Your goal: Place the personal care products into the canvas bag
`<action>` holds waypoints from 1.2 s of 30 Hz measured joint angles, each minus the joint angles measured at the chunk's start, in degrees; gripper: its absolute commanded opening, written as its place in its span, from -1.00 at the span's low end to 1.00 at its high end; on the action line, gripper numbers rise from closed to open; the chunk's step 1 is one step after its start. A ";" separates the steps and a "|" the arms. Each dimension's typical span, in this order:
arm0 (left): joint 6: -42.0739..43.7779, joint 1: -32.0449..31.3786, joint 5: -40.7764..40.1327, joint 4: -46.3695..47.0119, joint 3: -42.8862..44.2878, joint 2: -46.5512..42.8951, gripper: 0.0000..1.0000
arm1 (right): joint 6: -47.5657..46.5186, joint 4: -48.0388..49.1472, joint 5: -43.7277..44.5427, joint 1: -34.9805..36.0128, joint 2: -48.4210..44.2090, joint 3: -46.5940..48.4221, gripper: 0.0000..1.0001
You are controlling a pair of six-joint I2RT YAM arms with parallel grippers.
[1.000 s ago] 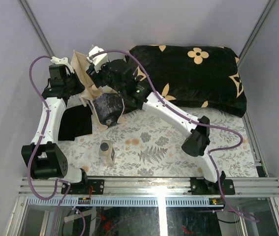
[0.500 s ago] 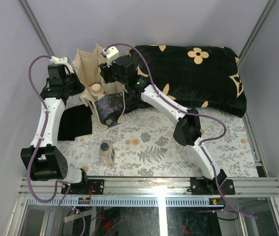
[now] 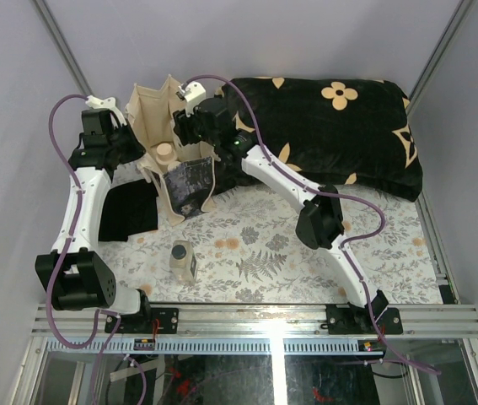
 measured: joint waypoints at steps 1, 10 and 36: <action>0.00 0.00 0.00 0.00 0.02 0.00 -1.00 | 0.15 0.00 -0.17 -0.07 0.07 0.00 -1.00; -0.17 0.00 0.09 -0.26 0.00 0.00 -1.00 | 2.25 2.60 -0.61 -0.31 5.16 1.01 -1.00; -1.73 0.00 0.85 -1.09 -0.20 0.00 -1.00 | 2.56 5.16 -3.76 0.09 6.64 -4.07 0.73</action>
